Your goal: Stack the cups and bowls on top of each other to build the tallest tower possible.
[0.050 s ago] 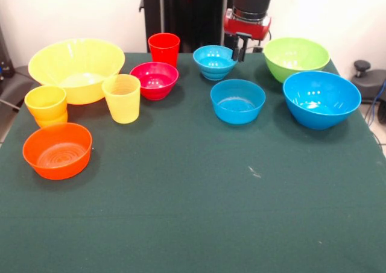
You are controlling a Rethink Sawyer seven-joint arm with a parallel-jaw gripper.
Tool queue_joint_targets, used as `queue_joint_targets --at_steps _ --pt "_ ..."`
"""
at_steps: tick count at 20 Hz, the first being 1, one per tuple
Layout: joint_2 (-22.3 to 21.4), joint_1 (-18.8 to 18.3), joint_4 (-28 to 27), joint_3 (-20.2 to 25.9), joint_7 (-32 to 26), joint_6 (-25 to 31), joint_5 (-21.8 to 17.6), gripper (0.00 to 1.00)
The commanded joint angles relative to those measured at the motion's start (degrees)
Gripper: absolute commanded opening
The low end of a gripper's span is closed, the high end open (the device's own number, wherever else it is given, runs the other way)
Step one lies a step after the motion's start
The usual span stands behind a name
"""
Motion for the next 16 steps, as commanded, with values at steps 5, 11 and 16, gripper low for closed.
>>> queue_joint_targets --at_steps 5,11,16 --pt "3.39 0.76 -3.20 4.68 8.27 -2.92 1.05 0.00" --pt "3.36 1.81 -3.04 4.30 8.80 -2.85 1.80 0.00" --pt "3.58 2.51 -3.25 4.49 9.28 -2.71 2.46 0.00"
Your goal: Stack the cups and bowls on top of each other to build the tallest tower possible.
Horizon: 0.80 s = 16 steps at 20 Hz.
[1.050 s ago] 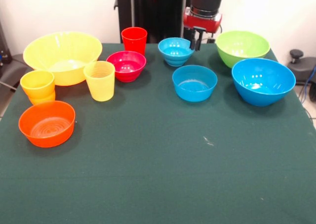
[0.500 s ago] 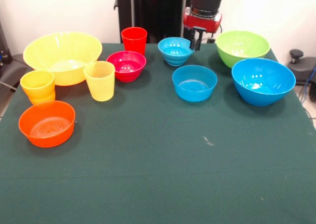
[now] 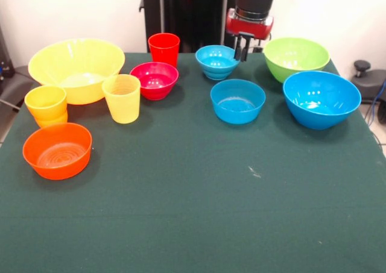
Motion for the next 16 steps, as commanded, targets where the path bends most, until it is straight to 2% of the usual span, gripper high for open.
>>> queue_joint_targets --at_steps 1,16 --pt "3.65 1.38 -3.31 4.50 9.34 -2.73 2.54 0.00" --pt "3.46 1.52 -3.52 4.43 9.04 -1.81 2.58 0.00"
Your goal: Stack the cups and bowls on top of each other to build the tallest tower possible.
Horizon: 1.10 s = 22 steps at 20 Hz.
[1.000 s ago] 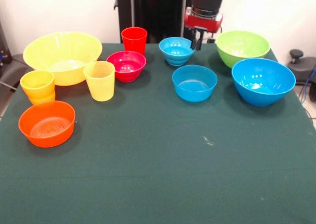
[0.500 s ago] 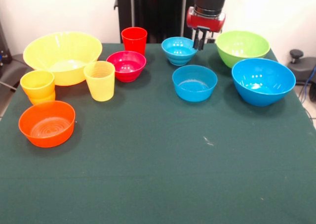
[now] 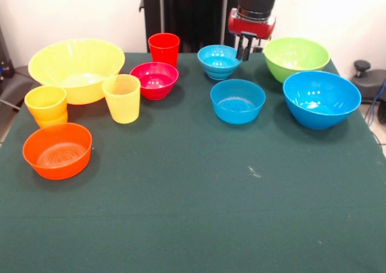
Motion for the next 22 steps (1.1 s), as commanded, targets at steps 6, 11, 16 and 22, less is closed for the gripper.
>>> queue_joint_targets --at_steps 6,11,16,22 --pt "3.08 1.03 -3.25 4.13 8.96 -1.41 2.59 0.00" --pt "2.55 1.20 -2.95 4.05 8.94 -0.74 2.74 0.00" --pt "-0.81 1.52 -1.98 3.81 8.82 2.37 3.47 0.00" --pt "-7.50 -1.93 -1.35 5.94 6.99 8.49 2.92 0.00"
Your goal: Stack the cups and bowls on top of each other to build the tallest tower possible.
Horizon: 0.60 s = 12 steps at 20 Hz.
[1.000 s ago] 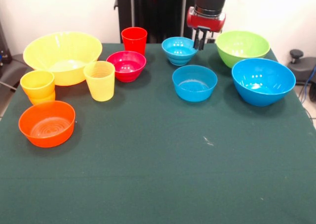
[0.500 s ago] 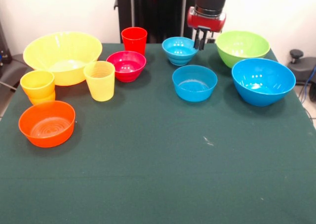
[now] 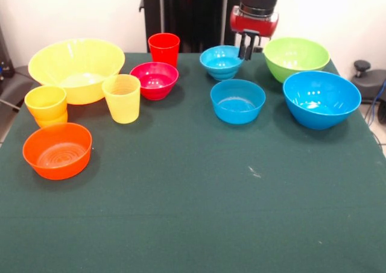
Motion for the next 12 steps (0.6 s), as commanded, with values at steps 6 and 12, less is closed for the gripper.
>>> queue_joint_targets --at_steps 6,12 --pt "-5.09 -5.73 -1.76 6.99 5.36 7.36 0.68 0.00" --pt "-10.00 -5.96 -1.21 5.55 3.61 11.36 0.32 0.00"
